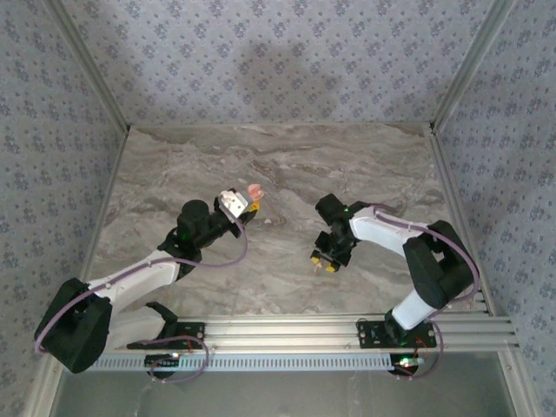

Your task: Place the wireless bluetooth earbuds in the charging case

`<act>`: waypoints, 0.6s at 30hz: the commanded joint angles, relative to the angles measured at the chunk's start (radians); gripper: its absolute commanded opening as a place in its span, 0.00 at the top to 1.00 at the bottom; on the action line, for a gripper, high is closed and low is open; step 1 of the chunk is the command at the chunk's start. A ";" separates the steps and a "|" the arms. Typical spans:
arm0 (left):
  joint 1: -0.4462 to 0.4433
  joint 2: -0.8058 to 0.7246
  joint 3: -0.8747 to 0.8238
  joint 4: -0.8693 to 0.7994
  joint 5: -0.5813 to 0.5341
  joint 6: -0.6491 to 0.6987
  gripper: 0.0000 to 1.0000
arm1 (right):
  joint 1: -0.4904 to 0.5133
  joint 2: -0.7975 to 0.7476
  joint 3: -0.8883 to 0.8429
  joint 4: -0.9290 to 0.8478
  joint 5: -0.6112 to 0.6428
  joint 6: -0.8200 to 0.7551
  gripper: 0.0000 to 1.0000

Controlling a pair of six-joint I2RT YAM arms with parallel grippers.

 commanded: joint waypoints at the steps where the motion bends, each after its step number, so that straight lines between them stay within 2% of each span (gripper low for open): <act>1: 0.007 -0.013 0.015 0.009 0.017 0.002 0.90 | -0.003 0.027 0.036 0.003 -0.019 -0.017 0.63; 6: 0.012 -0.015 0.015 0.006 0.017 0.001 0.90 | -0.006 0.047 0.038 0.019 -0.025 -0.018 0.66; 15: 0.016 -0.018 0.012 0.005 0.016 0.002 0.90 | -0.006 0.073 0.040 0.011 -0.022 -0.039 0.66; 18: 0.018 -0.019 0.012 0.005 0.017 0.003 0.90 | -0.006 0.082 0.037 0.014 -0.019 -0.047 0.70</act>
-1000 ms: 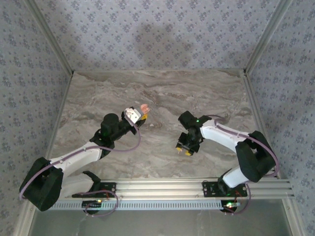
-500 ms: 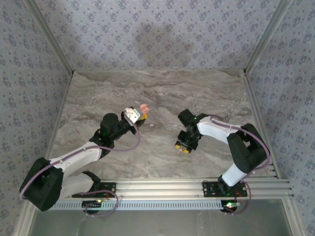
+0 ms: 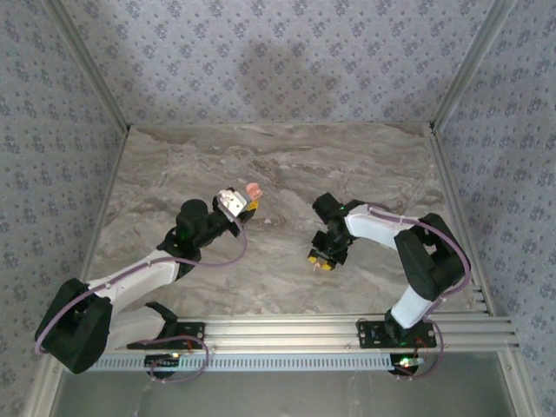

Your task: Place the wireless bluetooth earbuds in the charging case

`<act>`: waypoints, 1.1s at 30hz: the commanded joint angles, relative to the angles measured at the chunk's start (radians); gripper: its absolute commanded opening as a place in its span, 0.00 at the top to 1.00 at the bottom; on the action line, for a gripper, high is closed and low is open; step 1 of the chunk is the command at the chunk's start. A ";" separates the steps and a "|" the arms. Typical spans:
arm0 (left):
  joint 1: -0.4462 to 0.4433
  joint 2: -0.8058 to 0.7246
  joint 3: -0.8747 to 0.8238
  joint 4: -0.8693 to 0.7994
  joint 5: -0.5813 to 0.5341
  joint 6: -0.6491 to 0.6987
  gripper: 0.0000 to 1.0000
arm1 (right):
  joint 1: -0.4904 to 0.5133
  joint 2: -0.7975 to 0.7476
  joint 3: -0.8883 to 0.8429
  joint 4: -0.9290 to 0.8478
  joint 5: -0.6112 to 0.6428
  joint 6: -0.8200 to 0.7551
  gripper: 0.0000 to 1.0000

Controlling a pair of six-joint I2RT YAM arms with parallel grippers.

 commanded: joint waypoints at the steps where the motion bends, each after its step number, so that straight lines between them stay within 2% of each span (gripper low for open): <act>1: 0.006 -0.019 0.012 0.003 0.017 0.003 0.91 | -0.003 0.023 0.019 -0.013 0.000 -0.019 0.71; 9: 0.007 -0.018 0.010 -0.003 0.020 0.004 0.90 | -0.013 0.017 0.023 -0.019 0.025 -0.055 0.80; 17: 0.006 0.042 -0.018 0.094 0.077 -0.053 0.90 | -0.015 -0.150 0.035 0.008 0.131 -0.107 0.81; 22: 0.000 0.122 -0.009 0.225 0.132 -0.147 0.90 | -0.015 -0.283 0.092 0.111 0.244 -0.226 0.81; 33: -0.035 0.203 0.077 0.307 0.249 -0.139 0.90 | 0.011 -0.447 0.167 0.359 0.217 -0.489 0.81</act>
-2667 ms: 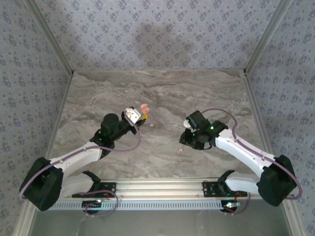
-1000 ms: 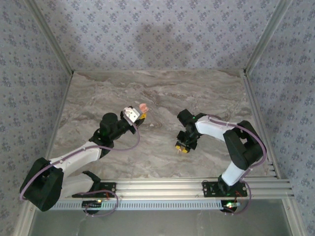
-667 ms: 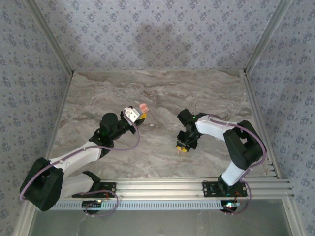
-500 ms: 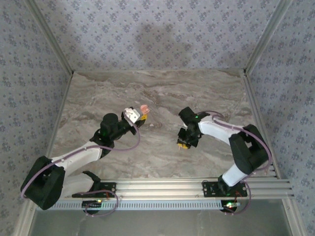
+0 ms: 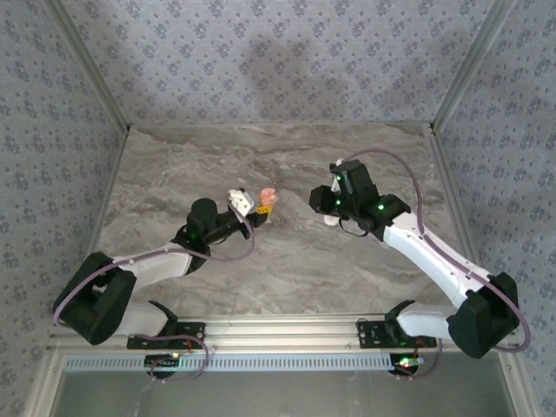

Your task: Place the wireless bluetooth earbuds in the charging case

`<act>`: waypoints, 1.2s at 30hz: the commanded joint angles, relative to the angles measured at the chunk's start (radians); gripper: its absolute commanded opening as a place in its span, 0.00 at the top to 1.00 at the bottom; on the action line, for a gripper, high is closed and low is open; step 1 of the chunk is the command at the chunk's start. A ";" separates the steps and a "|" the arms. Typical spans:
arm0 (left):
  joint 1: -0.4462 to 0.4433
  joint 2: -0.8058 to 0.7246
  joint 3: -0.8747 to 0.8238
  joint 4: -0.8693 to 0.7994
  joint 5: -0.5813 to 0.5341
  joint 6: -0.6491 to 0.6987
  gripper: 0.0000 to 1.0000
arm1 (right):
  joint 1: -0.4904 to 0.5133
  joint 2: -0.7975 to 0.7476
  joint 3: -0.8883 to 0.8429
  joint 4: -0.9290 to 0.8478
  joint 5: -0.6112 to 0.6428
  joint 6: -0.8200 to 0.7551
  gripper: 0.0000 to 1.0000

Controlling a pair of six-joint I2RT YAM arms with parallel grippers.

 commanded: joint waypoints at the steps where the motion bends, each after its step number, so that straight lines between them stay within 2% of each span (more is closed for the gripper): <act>1: -0.014 0.015 0.067 0.086 0.063 -0.008 0.91 | 0.025 -0.029 0.039 0.115 -0.006 -0.125 0.81; 13: -0.045 0.028 0.121 0.107 0.066 -0.040 0.90 | 0.144 0.026 0.183 0.162 -0.024 -0.303 0.81; 23: -0.045 0.020 0.124 0.142 0.042 -0.090 0.90 | 0.161 0.043 0.175 0.162 -0.069 -0.321 0.81; 36: -0.045 0.006 0.127 0.170 0.037 -0.111 0.90 | 0.160 0.034 0.161 0.133 -0.005 -0.341 0.81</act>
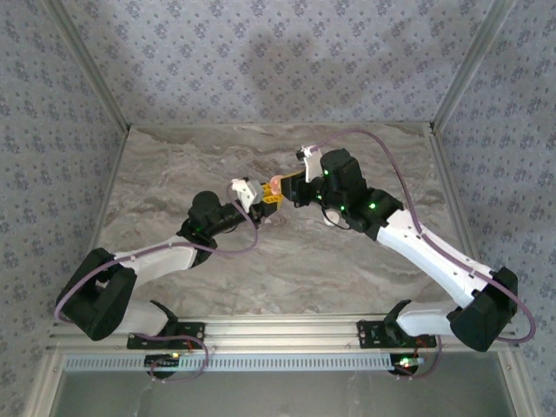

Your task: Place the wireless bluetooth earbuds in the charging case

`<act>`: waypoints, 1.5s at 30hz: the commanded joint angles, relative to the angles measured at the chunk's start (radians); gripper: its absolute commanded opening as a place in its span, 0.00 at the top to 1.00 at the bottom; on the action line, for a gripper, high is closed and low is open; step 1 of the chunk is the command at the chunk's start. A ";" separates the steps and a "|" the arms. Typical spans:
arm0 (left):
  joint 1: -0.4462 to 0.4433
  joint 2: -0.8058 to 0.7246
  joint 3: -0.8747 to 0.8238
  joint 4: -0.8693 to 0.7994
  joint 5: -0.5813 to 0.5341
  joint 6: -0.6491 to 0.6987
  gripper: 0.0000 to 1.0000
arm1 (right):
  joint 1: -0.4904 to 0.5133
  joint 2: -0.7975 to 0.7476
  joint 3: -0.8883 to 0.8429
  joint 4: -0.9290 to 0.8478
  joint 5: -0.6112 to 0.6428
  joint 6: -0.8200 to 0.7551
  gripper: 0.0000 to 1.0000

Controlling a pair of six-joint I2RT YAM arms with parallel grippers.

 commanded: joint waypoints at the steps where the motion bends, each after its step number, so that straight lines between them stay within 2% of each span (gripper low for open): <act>1: -0.004 -0.019 0.031 0.068 -0.012 -0.026 0.90 | 0.007 -0.010 0.011 -0.017 0.033 -0.026 0.81; 18: -0.005 -0.028 0.052 0.086 -0.019 -0.044 0.90 | 0.011 -0.013 -0.023 -0.047 0.047 -0.077 0.80; 27: -0.004 -0.030 0.050 0.051 -0.013 -0.021 0.90 | -0.004 -0.031 -0.006 -0.029 -0.013 -0.053 0.53; 34: -0.004 -0.032 0.045 0.026 -0.013 -0.001 0.90 | -0.085 -0.101 -0.036 0.048 -0.196 0.062 0.43; 38: -0.005 -0.034 0.042 0.024 -0.012 0.000 0.90 | -0.162 -0.104 -0.068 0.096 -0.341 0.187 0.44; 45: -0.004 -0.036 0.042 0.021 -0.007 0.000 0.90 | -0.192 -0.036 -0.070 0.113 -0.489 0.290 0.59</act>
